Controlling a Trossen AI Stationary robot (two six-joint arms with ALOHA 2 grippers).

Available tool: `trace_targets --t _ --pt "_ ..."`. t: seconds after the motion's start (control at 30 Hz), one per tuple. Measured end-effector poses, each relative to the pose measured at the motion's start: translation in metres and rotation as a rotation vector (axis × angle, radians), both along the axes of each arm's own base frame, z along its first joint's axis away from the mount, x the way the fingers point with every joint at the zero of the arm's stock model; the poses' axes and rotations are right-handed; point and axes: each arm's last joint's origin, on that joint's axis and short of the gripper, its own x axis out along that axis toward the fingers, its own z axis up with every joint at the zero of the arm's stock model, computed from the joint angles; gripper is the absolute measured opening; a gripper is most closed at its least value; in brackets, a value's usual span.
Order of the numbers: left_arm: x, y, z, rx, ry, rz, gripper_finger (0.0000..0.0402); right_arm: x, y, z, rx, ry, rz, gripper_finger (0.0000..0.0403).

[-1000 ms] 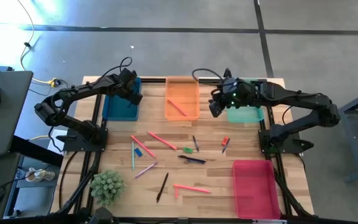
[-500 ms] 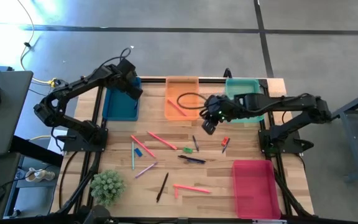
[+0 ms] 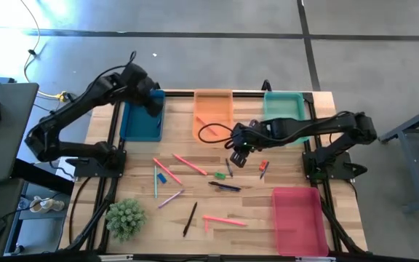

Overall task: Sort crayons/erasers/pens/pencils in bins
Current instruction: Put the green eraser into the green bin

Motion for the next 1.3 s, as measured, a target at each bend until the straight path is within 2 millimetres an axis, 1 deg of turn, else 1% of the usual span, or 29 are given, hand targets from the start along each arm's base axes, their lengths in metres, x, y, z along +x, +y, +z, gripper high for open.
trace_targets --t 0.1,0.27,0.37,0.5,0.63,0.77,0.9,0.97,1.1,1.2,1.3 --pt "0.001 -0.018 -0.002 0.011 -0.042 -0.028 0.0119 0.004 0.001 -0.007 0.024 0.02 -0.011 0.0121" --pt "0.003 -0.046 -0.026 0.0 -0.153 -0.033 0.0119 0.013 0.001 -0.021 0.033 0.061 -0.031 0.0123" --pt "0.004 -0.058 -0.038 -0.02 -0.217 -0.024 0.0119 0.018 0.002 -0.031 0.051 0.095 -0.023 0.0133" --pt "0.006 -0.067 -0.048 -0.055 -0.27 -0.009 0.0119 0.027 0.003 -0.045 0.071 0.131 -0.015 0.0158" --pt "0.008 -0.071 -0.051 -0.059 -0.262 -0.02 0.0119 0.039 0.004 -0.061 0.107 0.131 -0.027 0.0178" --pt "0.008 -0.072 -0.051 -0.035 -0.25 -0.006 0.0119 0.053 0.009 -0.079 0.148 0.124 0.03 0.0181" --pt "0.008 -0.071 -0.051 -0.034 -0.251 0.014 0.0119 0.059 0.021 -0.089 0.166 0.127 0.101 0.0181" --pt "0.008 -0.071 -0.051 -0.034 -0.251 0.014 0.0119 0.06 0.027 -0.09 0.169 0.134 0.135 0.0181" --pt "0.008 -0.071 -0.051 -0.034 -0.251 0.014 0.0119 0.065 0.034 -0.078 0.153 0.116 0.184 0.0181" --pt "0.008 -0.071 -0.051 -0.034 -0.251 0.014 0.0119 0.067 0.033 -0.073 0.133 0.107 0.215 0.0181" --pt "0.008 -0.071 -0.051 -0.03 -0.248 0.007 0.0119 0.067 0.033 -0.075 0.119 0.121 0.233 0.0181"
